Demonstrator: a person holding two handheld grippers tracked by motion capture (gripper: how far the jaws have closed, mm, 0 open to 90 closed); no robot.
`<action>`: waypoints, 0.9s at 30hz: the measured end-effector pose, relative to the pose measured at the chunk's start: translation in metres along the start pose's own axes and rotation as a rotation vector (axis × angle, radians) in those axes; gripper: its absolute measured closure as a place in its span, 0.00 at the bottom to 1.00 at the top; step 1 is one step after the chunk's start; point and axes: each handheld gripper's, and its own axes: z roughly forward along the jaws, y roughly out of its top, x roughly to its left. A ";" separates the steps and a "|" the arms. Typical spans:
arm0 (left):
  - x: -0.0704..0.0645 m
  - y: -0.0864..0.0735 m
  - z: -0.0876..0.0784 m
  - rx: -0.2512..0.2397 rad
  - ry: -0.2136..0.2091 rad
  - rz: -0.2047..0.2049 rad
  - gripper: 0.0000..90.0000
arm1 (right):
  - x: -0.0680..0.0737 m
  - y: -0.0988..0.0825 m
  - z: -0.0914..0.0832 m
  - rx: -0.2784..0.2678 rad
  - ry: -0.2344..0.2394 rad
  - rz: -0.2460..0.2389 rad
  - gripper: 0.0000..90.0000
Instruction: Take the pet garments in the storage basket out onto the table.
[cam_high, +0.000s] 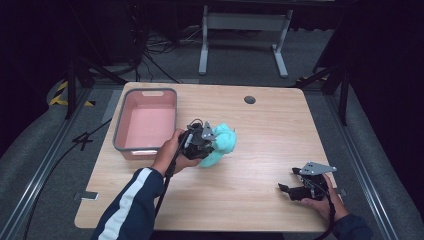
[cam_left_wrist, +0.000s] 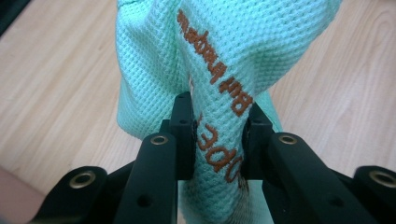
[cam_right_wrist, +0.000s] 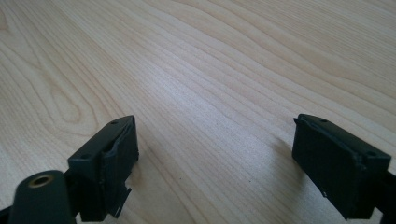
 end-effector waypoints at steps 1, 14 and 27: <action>0.000 0.001 0.006 0.011 -0.003 -0.005 0.80 | 0.000 0.000 0.000 0.000 0.000 0.000 0.17; -0.013 0.006 0.063 0.102 -0.023 0.010 0.80 | 0.000 0.000 0.000 0.000 0.000 0.000 0.17; -0.021 0.004 0.084 0.124 -0.037 0.008 0.73 | 0.000 0.000 0.000 0.000 0.000 0.000 0.17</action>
